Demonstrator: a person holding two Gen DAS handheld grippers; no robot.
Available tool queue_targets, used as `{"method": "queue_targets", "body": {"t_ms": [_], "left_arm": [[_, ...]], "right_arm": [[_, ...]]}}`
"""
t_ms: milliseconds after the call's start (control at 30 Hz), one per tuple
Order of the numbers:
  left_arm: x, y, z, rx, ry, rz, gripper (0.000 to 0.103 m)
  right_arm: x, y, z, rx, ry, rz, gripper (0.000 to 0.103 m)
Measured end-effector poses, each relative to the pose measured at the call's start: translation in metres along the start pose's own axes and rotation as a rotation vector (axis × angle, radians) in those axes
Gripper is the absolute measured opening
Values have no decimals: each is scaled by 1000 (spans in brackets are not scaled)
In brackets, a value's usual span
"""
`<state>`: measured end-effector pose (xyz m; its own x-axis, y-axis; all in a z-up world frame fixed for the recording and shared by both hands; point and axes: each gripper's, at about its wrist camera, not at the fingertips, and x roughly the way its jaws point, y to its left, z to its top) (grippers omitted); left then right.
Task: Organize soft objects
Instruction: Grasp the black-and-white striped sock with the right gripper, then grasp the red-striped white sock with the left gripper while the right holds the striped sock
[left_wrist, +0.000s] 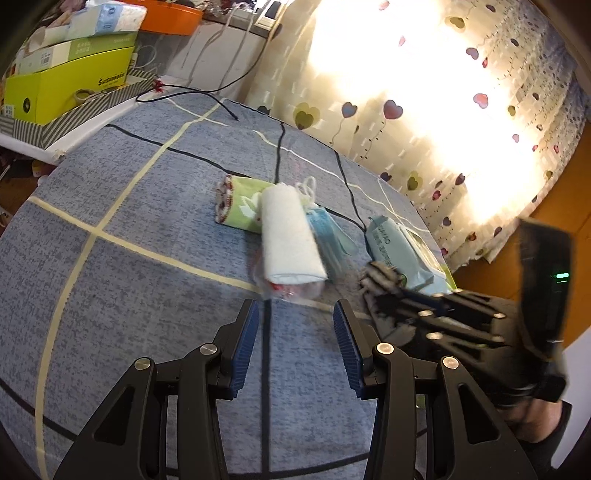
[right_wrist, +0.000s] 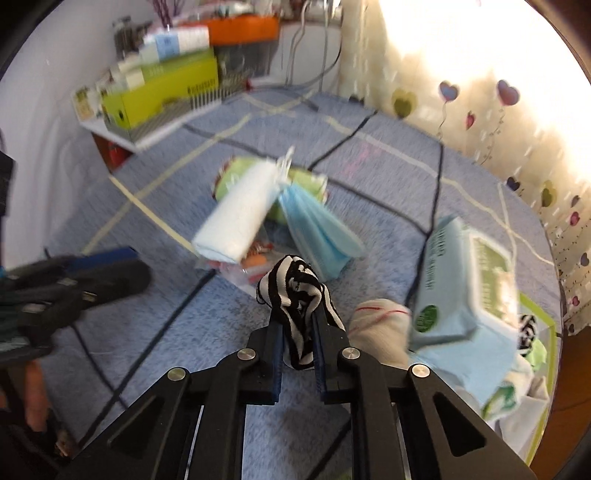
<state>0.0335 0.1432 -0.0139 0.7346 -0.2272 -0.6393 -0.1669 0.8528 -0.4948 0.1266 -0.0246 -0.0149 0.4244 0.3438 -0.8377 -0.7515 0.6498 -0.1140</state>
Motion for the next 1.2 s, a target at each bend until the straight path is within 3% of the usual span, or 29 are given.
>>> {"method": "queue_targets", "body": {"t_ms": [233,467,767,1200], "left_arm": [[13,-31,2,24,35,-13,43],[41,-64,5,37,101,-61,43],[84,-96,6,37,190,-96,43],[123,-108,5,28,242,-54,45]], "right_arm": [[-60,-27,-17,69,-126,-15,13],[-93,-63,-45,152,-181,-40,13],[-113,-95,-64,198,-226,-57,13],[-108,-124,-82,260,-223,-54,13]]}}
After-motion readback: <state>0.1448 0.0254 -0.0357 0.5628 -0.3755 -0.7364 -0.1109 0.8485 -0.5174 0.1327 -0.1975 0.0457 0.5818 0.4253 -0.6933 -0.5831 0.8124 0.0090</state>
